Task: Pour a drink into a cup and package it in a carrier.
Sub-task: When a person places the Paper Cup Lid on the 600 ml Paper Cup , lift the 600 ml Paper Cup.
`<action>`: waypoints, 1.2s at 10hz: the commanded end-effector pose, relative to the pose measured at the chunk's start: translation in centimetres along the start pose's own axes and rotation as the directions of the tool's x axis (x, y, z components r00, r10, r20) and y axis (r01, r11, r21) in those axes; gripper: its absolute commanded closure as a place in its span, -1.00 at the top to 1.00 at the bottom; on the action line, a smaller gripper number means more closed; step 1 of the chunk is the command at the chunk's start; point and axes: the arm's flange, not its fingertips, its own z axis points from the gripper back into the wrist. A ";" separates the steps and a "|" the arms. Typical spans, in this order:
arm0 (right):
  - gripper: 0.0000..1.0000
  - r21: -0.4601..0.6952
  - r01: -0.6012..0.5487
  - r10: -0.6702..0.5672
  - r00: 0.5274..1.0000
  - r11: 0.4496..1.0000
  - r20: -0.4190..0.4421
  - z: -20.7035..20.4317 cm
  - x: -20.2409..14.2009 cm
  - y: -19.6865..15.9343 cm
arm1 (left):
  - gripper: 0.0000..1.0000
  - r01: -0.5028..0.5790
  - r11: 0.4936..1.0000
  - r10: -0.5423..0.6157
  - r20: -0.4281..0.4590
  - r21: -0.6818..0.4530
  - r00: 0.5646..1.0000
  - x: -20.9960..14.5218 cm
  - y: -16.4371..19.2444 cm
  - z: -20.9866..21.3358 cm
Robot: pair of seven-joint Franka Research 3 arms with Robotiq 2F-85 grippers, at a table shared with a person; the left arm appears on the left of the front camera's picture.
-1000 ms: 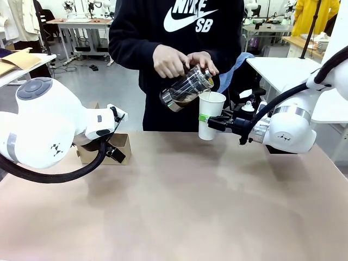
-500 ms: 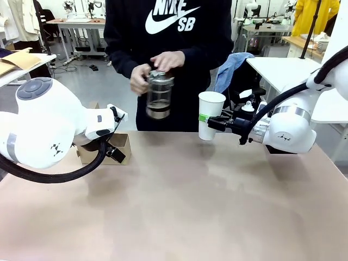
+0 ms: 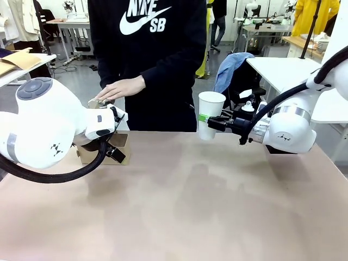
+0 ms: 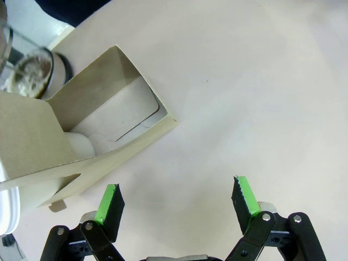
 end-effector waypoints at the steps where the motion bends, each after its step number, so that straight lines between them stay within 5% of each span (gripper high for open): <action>1: 0.60 -0.002 -0.004 0.004 1.000 1.000 0.000 -0.2 0.5 0.2 | 1.00 -0.002 1.000 0.002 0.001 -0.002 1.000 0.0 0.1 0.0; 12: 0.60 -0.002 -0.004 0.004 1.000 1.000 0.000 -0.2 0.5 0.2 | 1.00 -0.002 1.000 0.002 0.001 -0.002 1.000 0.0 0.1 0.0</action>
